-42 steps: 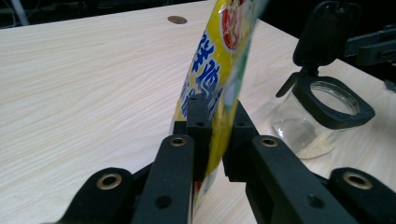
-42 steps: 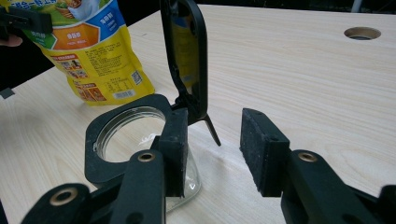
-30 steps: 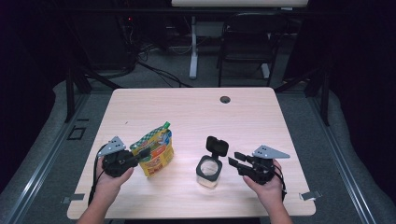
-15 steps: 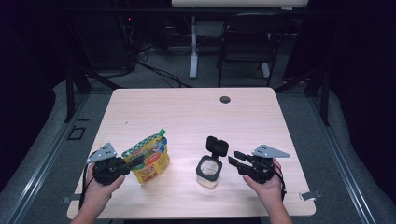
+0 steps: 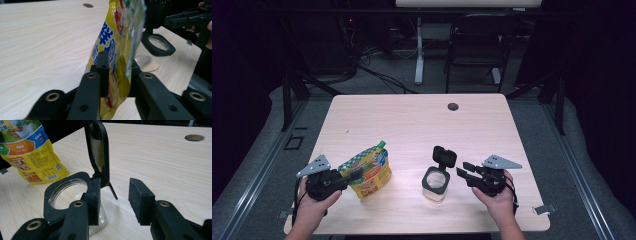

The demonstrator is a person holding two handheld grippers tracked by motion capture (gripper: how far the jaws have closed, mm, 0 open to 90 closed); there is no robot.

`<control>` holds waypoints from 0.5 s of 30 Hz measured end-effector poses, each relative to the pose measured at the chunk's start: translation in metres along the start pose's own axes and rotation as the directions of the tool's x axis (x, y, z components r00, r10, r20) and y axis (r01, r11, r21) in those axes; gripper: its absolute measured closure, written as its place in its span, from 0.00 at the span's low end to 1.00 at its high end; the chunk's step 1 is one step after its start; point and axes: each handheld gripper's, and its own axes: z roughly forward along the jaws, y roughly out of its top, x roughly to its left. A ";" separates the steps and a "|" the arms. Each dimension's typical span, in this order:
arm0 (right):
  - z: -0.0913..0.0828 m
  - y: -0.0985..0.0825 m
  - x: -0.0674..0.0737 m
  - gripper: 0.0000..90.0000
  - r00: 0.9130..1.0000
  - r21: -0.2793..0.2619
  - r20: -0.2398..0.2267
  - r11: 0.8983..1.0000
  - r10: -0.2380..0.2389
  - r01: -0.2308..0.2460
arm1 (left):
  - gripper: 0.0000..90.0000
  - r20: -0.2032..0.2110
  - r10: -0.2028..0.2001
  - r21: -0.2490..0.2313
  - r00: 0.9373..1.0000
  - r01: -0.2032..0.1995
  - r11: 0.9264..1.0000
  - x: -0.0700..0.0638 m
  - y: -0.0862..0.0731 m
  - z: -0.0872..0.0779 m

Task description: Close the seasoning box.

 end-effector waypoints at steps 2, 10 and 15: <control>0.000 0.000 0.000 0.69 1.000 -0.001 0.002 1.000 0.000 0.000 | 0.83 0.006 -0.020 0.017 1.000 0.020 1.000 0.001 -0.001 0.002; -0.001 0.000 0.000 0.69 1.000 0.000 0.004 1.000 0.003 -0.003 | 0.71 -0.003 -0.073 0.049 0.997 0.073 0.996 0.005 -0.001 0.009; -0.002 0.001 -0.001 0.69 1.000 0.000 0.005 1.000 0.001 -0.001 | 0.63 -0.014 -0.100 0.062 0.995 0.101 0.993 0.007 0.003 0.012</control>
